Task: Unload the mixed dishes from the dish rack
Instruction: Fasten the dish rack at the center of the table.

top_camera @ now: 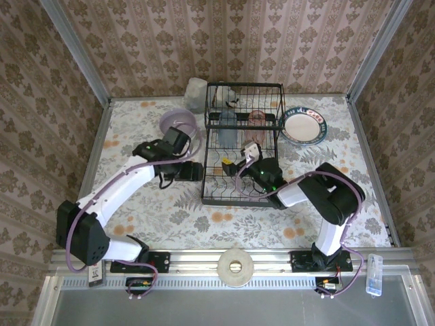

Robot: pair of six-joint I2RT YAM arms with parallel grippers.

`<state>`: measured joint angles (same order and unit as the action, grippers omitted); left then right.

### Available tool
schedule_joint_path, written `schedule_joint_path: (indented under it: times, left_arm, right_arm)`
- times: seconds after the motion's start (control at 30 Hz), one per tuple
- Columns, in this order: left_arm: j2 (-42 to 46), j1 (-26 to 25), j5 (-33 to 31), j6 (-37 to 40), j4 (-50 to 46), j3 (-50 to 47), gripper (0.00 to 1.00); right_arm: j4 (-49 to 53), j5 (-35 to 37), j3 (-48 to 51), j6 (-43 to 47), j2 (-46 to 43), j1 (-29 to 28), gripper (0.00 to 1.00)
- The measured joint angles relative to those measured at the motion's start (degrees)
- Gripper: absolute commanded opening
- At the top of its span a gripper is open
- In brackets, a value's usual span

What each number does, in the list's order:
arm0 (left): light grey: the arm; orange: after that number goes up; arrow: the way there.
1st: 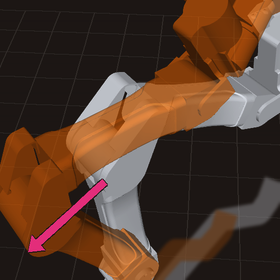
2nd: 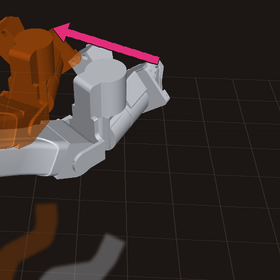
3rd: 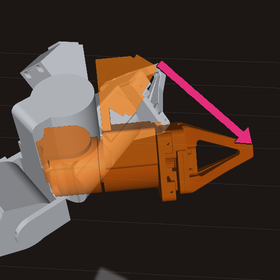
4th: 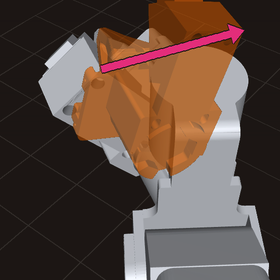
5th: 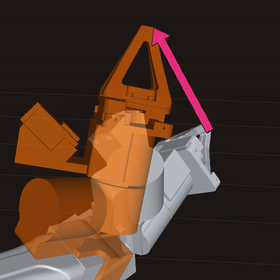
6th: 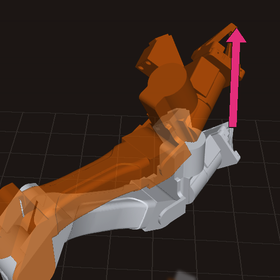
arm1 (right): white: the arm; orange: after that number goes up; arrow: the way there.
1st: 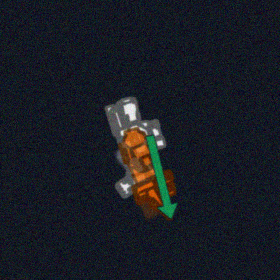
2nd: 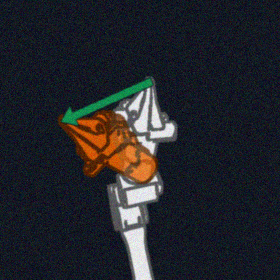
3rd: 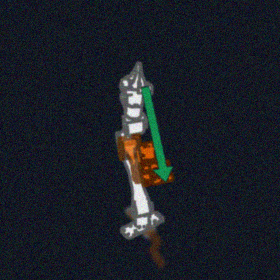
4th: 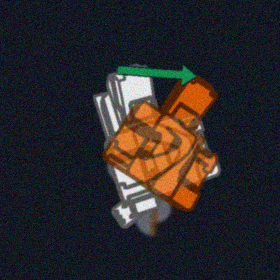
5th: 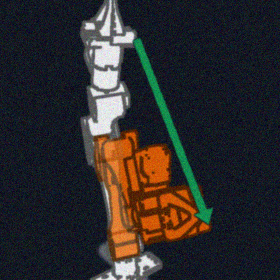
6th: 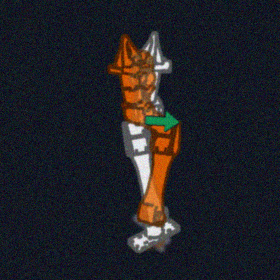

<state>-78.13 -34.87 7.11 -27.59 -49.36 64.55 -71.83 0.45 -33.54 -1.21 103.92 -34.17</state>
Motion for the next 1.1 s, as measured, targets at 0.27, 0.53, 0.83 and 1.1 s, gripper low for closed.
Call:
schedule_joint_path:
  times: [0.27, 0.53, 0.83, 1.1]
  left_arm:
    - [-3.7, -2.9, 0.0, -1.8, 3.1, -1.3, 0.54]
    - [-8.7, -5.6, 0.0, -3.3, 5.5, -3.7, 0.43]
    - [-11.3, -7.1, 0.0, -4.9, 7.6, -4.8, 0.22]
    - [-12.2, -8.1, -0.5, -6.2, 7.7, -4.9, 0.05]
  right_arm:
    - [-1.3, 0.9, -6.5, 0.2, 7.2, 0.1, 1.0]
    - [-1.3, 5.5, -10.6, 0.0, 10.6, 0.1, 1.0]
    - [-1.4, 10.0, -12.6, 0.0, 12.1, 0.1, 1.0]
    - [-1.6, 12.2, -16.2, 0.0, 13.7, 0.1, 1.0]
